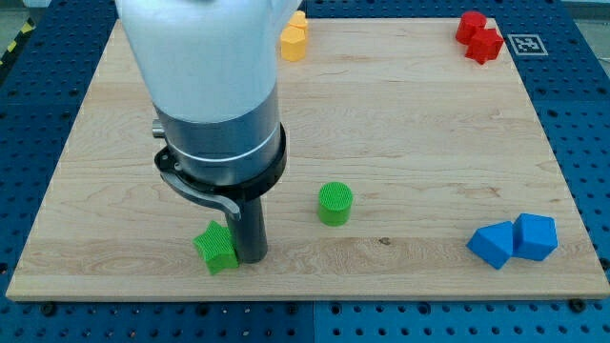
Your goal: Move the green star towards the bottom left
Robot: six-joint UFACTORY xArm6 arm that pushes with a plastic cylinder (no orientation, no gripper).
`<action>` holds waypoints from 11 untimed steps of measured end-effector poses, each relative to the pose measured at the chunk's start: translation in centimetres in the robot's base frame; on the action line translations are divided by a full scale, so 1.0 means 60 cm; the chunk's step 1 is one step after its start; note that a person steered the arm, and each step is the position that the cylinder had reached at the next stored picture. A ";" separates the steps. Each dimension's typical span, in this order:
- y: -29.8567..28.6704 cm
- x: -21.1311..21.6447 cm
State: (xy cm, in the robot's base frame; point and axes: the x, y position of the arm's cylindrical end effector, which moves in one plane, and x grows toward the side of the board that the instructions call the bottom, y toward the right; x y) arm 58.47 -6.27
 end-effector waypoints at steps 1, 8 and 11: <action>-0.012 0.000; -0.152 0.007; 0.144 0.041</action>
